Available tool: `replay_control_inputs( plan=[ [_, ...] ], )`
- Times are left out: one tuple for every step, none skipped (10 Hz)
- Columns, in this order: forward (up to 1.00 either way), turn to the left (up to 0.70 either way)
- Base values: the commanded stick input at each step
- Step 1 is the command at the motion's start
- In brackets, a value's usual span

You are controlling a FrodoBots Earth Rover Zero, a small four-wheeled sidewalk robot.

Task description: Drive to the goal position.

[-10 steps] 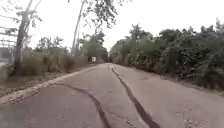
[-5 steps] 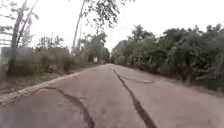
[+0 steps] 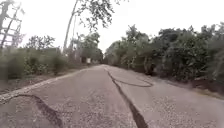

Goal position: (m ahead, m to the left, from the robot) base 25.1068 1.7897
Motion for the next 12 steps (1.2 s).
replay_control_inputs(
  plan=[
    [1.0, 0.0],
    [1.0, 0.0],
    [1.0, 0.0],
    [1.0, 0.0],
    [1.0, 0.0],
    [1.0, 0.0],
    [1.0, 0.0],
    [1.0, 0.0],
    [1.0, 0.0],
    [1.0, 0.0],
    [1.0, 0.0],
    [1.0, 0.0]
  ],
)
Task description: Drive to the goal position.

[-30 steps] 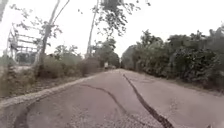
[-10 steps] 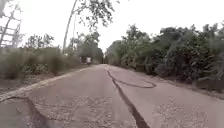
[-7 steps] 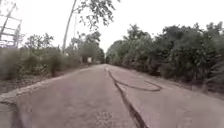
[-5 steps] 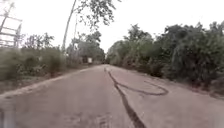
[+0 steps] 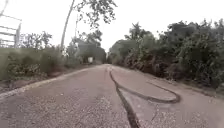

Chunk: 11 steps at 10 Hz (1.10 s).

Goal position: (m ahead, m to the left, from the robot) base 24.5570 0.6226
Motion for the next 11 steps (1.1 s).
replay_control_inputs(
  plan=[
    [1.0, 0.0],
    [1.0, 0.0],
    [1.0, 0.0],
    [1.0, 0.0],
    [1.0, 0.0],
    [1.0, 0.0],
    [1.0, 0.0],
    [1.0, 0.0],
    [1.0, 0.15],
    [1.0, 0.36],
    [1.0, 0.0]
  ],
)
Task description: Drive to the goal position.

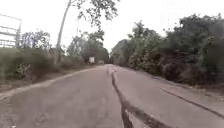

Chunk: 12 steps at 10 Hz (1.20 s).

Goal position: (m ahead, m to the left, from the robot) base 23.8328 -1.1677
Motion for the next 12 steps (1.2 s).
replay_control_inputs(
  plan=[
    [1.0, 0.0],
    [1.0, 0.0],
    [1.0, 0.0],
    [1.0, 0.0],
    [1.0, 0.0],
    [1.0, 0.0],
    [1.0, 0.0],
    [1.0, 0.0],
    [1.0, 0.0],
    [1.0, 0.0],
    [1.0, 0.0],
    [1.0, 0.0]
  ],
)
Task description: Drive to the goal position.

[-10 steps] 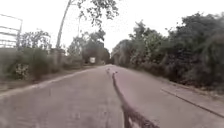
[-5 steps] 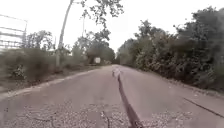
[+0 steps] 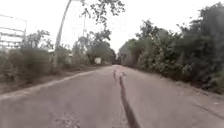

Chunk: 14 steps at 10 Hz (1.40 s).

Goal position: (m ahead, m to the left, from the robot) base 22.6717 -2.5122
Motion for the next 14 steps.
replay_control_inputs(
  plan=[
    [1.0, 0.0],
    [1.0, 0.0],
    [1.0, 0.0],
    [1.0, 0.0],
    [1.0, 0.0],
    [1.0, 0.0],
    [1.0, 0.0],
    [1.0, 0.0],
    [1.0, 0.0],
    [1.0, 0.0],
    [1.0, 0.0],
    [1.0, 0.0],
    [1.0, 0.0],
    [1.0, 0.0]
  ],
)
